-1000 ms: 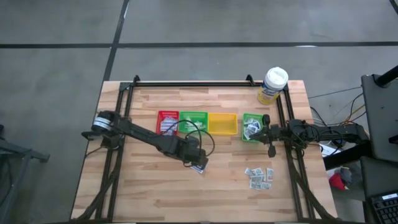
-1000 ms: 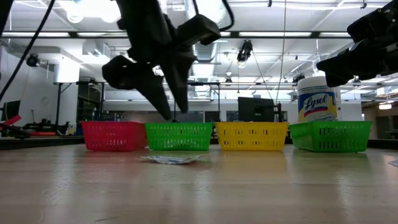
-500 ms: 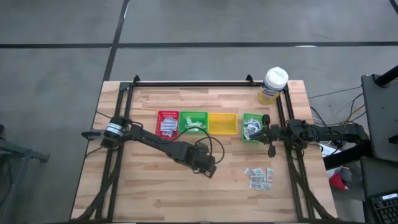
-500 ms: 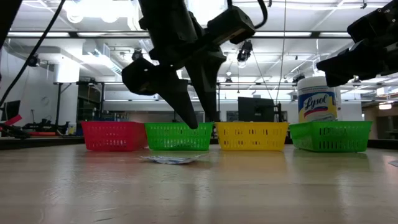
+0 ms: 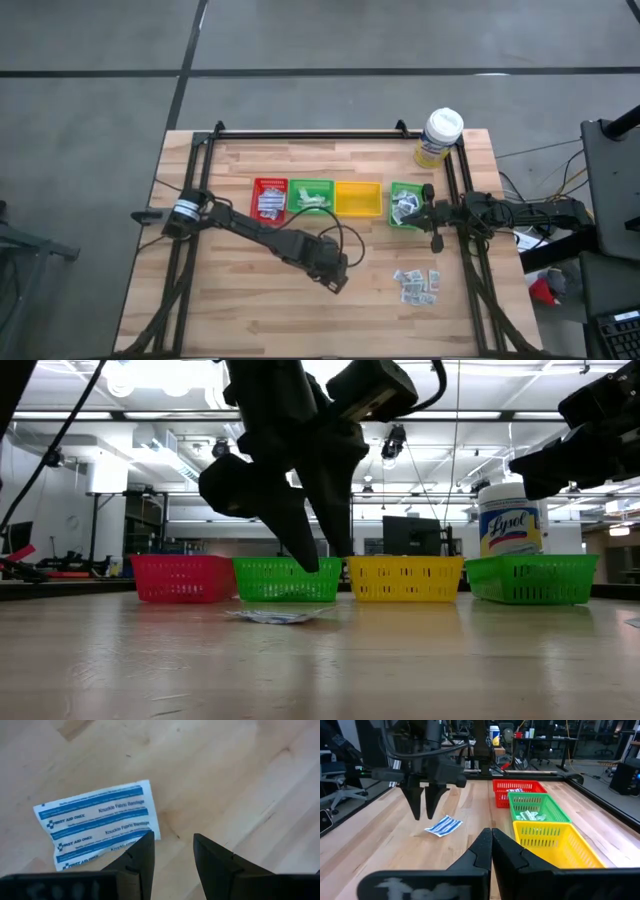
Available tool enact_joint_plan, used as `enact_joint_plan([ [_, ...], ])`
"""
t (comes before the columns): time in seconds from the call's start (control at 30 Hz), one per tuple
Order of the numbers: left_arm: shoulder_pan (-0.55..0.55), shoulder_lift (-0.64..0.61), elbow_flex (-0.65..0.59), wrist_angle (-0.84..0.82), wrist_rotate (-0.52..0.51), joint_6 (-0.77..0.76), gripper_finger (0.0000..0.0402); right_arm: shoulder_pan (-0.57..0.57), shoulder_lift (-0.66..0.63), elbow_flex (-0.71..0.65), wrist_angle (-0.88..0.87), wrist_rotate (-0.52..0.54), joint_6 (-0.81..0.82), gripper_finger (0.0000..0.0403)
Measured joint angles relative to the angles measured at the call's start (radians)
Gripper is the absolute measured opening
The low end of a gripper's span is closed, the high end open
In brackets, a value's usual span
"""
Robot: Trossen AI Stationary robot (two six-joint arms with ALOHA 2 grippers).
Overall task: Pick & Place First Aid Supplies
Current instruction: Put the blue bandage into the red bin
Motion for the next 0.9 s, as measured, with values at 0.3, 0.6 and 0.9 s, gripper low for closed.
enact_joint_plan([
  [0.3,-0.003,0.000,-0.001,-0.001,0.012,-0.007,0.0128,0.000,0.000,0.000,0.000,0.000,0.000,0.0008],
  [0.6,-0.008,-0.001,-0.002,-0.001,0.000,-0.015,0.0129,0.000,0.000,0.000,0.000,0.000,0.000,0.0008],
  [0.9,-0.008,-0.001,-0.003,-0.001,-0.052,-0.013,0.0148,0.000,0.000,0.000,0.000,0.000,0.000,0.0008],
])
